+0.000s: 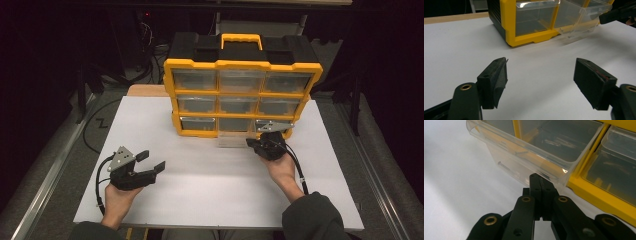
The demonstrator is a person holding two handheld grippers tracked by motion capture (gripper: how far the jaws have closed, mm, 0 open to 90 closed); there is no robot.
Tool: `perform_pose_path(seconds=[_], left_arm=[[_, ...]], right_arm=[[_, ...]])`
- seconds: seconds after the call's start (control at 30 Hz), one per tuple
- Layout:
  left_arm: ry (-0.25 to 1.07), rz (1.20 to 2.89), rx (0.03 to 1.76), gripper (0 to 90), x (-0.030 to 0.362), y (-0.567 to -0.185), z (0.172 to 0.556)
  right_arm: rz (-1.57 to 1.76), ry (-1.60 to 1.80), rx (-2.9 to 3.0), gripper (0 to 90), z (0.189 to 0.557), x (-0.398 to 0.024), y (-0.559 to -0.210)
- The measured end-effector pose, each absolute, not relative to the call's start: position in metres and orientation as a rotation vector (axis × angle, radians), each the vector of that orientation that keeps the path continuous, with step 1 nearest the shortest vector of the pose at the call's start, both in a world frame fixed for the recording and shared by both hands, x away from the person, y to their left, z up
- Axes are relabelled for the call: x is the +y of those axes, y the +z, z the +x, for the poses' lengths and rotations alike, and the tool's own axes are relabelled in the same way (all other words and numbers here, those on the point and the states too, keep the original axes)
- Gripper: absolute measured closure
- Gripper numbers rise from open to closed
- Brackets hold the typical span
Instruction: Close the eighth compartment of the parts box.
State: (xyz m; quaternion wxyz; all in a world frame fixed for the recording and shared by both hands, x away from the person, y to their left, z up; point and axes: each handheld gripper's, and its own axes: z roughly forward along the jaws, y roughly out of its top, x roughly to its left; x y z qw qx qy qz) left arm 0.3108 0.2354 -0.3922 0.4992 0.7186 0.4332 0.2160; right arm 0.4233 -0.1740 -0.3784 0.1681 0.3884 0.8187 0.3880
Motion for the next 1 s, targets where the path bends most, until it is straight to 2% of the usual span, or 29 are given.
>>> perform_pose_path(seconds=[1.0], left_arm=[[0.523,1.741,1.053,27.5,0.236,-0.392,0.311]], right_arm=[[1.154,1.054,2.306,90.0,0.445,-0.168,-0.379]])
